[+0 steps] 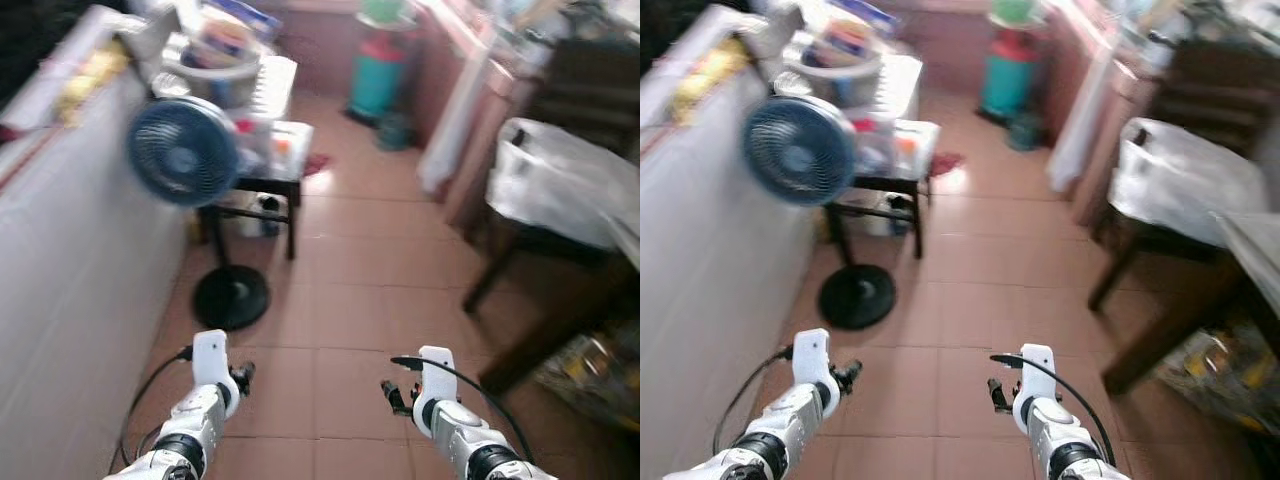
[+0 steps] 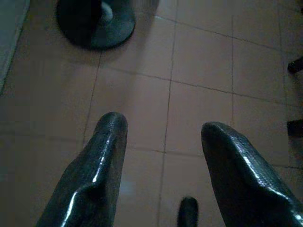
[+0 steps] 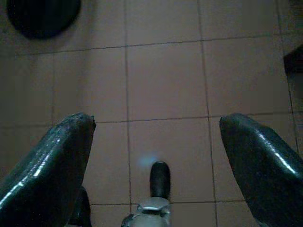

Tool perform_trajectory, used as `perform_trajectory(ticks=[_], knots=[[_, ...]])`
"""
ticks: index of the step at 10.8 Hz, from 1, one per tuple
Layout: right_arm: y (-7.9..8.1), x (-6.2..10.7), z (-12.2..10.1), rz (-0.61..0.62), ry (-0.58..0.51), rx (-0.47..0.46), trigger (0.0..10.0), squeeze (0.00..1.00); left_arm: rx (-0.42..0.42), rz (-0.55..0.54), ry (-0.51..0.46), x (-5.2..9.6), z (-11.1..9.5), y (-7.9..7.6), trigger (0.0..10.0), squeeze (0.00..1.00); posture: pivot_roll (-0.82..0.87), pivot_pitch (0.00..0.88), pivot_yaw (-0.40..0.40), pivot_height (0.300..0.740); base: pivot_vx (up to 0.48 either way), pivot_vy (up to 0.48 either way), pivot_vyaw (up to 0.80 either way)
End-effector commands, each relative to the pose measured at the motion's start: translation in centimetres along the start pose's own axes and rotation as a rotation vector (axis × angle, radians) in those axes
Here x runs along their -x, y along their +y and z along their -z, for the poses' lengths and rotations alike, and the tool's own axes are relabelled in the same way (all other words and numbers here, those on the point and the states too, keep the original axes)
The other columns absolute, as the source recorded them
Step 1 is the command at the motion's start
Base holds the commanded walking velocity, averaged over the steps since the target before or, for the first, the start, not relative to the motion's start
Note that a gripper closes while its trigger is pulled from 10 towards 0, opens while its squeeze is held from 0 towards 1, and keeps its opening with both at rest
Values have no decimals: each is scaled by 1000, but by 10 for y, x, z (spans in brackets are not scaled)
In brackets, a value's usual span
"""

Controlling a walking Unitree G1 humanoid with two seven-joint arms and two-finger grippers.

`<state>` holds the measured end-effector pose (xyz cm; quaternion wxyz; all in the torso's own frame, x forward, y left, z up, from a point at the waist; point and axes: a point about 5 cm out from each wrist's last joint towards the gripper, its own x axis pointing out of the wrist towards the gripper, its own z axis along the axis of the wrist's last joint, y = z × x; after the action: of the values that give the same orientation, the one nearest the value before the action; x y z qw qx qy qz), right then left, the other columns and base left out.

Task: Setting the table

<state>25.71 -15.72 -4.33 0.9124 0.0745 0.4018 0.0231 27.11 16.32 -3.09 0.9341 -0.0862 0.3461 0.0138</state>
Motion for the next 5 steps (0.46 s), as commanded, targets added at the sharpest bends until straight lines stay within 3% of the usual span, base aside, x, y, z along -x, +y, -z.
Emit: perform_trajectory(ticks=[1,3,5], knots=[[-3,0,-1,11,4,13,10000,0,-17,-5,-20,-1,-6,-2,10000,0,64,0,-47,740,0,0,-750],[-4,0,-2,16,6,24,10000,0,-49,59,35,-1,3,-10,10000,0,56,0,-43,740,0,0,-731],[-5,0,-2,19,11,26,10000,0,-95,48,63,-1,6,-11,10000,0,56,0,-42,740,0,0,-709]])
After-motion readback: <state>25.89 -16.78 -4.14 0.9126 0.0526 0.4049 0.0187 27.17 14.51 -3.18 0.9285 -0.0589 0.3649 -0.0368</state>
